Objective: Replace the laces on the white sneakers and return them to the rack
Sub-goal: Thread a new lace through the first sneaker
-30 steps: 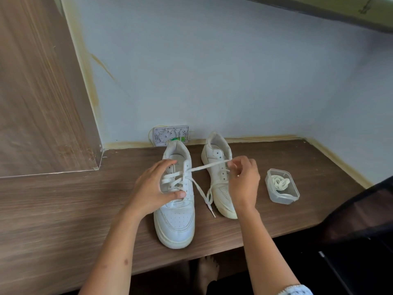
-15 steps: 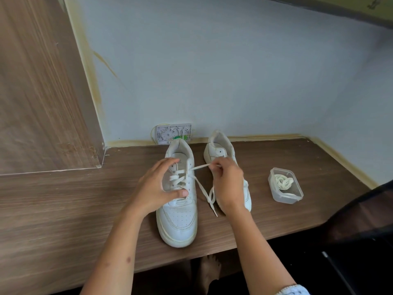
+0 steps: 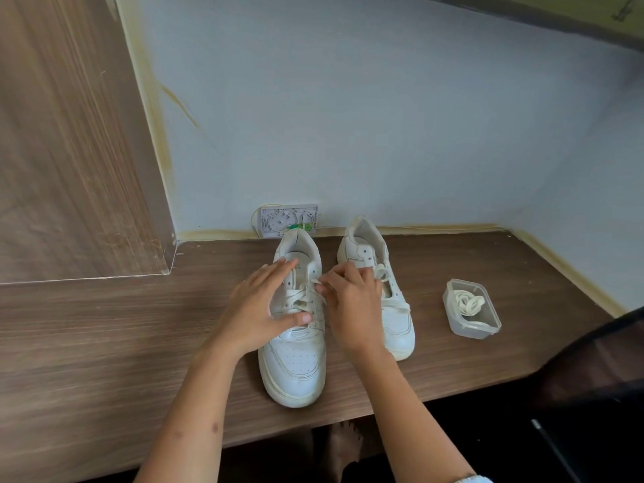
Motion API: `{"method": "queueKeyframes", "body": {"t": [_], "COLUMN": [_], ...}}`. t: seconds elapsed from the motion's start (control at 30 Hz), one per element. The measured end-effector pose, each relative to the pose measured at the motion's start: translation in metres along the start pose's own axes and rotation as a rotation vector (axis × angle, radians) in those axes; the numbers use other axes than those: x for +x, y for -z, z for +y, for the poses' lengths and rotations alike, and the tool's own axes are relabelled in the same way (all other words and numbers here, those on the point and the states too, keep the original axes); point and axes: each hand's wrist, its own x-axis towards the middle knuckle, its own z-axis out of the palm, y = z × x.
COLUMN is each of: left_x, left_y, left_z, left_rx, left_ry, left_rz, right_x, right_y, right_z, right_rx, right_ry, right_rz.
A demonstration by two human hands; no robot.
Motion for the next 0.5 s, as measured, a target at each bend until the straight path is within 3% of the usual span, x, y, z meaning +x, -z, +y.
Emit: {"method": "queueKeyframes", "body": {"t": [0.13,0.33,0.43,0.5], "left_x": [0.000,-0.001,0.000,0.000], "left_y": [0.001,0.003,0.004,0.006], "left_z": [-0.001,-0.001,-0.002,-0.002], "left_rx": [0.029,-0.075,-0.118,-0.146], "left_ry": [0.007,0.021,0.028,0.025], "left_rz": [-0.034,-0.042,-0.039,-0.013], "right_x": [0.007,0.007,0.007,0.002], "right_y": [0.008,0.019,0.032,0.038], "right_z": [0.015,0.014,0.010,0.006], "right_rx": [0.013,0.144,0.180,0.216], "right_ry": [-0.151,-0.268,-0.301,-0.290], "right_rz": [0.095,-0.027,-0.181,-0.425]}}
